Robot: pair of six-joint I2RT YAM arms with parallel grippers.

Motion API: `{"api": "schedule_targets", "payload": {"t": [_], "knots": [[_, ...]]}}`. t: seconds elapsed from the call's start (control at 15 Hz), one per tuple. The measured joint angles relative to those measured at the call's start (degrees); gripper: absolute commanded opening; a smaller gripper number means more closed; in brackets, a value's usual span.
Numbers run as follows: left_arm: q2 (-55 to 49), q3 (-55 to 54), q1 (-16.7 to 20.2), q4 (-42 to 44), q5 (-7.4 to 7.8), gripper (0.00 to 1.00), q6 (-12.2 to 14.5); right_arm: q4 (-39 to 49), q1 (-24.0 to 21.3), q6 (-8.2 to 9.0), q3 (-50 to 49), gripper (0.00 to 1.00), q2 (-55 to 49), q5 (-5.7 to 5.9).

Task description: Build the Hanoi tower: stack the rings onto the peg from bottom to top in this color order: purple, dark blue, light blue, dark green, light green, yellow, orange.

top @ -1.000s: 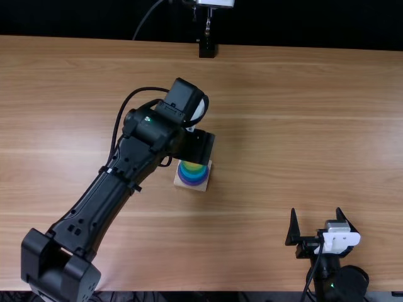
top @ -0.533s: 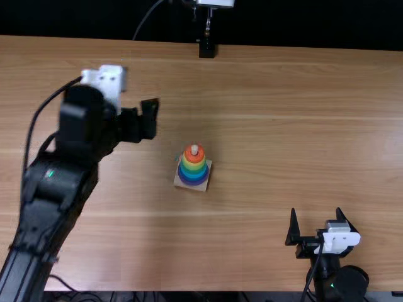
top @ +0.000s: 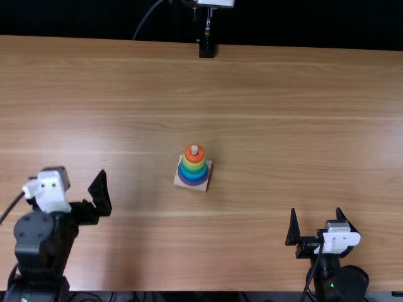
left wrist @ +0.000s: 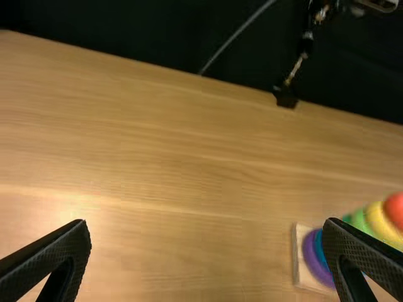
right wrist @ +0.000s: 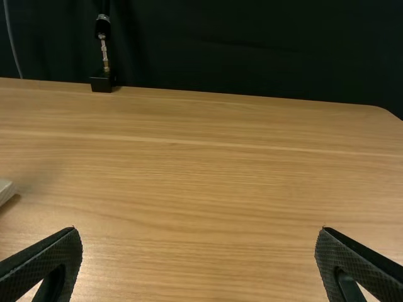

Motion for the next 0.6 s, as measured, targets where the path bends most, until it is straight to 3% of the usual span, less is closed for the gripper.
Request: {"api": "schedule_targets", "payload": {"t": [0.33,0.6], "knots": [[-20.98,-20.39,0.0,-0.81,-0.2,1.0,0.92,0.0,0.0,0.0,0.0,1.0,0.0,-0.02],[-28.83,-25.0,0.02,-0.76,-0.83,1.0,10.91,-0.02,-0.02,0.0,0.0,1.0,0.0,0.0]]}}
